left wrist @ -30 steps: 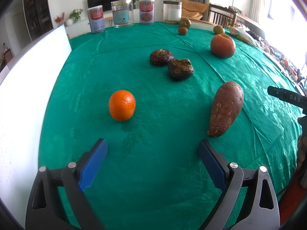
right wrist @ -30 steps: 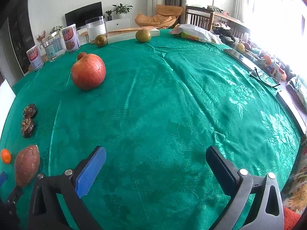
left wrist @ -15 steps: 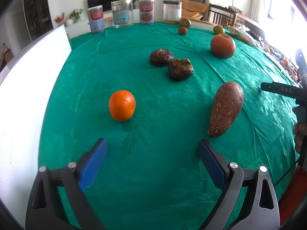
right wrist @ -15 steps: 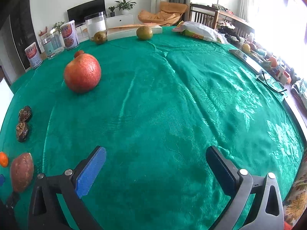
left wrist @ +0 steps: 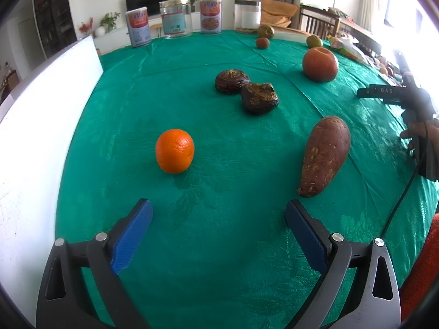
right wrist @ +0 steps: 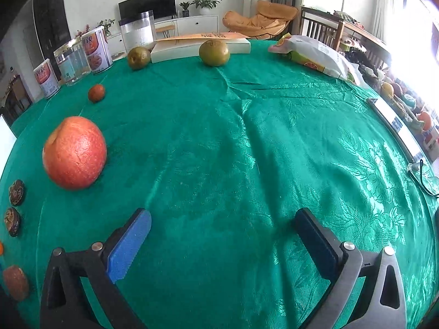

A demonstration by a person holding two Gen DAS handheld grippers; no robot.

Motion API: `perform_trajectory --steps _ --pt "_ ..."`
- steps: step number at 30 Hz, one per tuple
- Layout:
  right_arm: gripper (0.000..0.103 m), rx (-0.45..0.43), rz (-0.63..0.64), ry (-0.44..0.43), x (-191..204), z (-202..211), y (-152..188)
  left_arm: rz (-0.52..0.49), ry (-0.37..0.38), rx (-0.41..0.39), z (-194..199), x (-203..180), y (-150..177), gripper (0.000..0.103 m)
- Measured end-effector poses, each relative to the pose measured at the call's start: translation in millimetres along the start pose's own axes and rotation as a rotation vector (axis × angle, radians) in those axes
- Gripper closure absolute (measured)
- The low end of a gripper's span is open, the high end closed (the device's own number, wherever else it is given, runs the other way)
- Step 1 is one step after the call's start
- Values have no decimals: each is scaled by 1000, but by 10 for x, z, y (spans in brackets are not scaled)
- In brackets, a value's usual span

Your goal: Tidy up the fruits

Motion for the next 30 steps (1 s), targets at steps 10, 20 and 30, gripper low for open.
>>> perform_trajectory --steps 10,20,30 --pt "0 0 1 -1 0 3 6 4 -4 4 -10 19 -8 3" --pt "0 0 1 -1 1 0 4 3 -4 4 -9 19 -9 2" --pt "0 0 1 0 3 0 3 3 -4 4 -9 19 -9 2"
Point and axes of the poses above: each gripper's, at about its wrist camera, not at the fingertips, and z roughly against the way its jaws point, x to its left, y to its underside, the point moved 5 cm from there along -z, roughly the way its jaws point, and after that the axes turned 8 degrees about z, right-handed, at the moved point
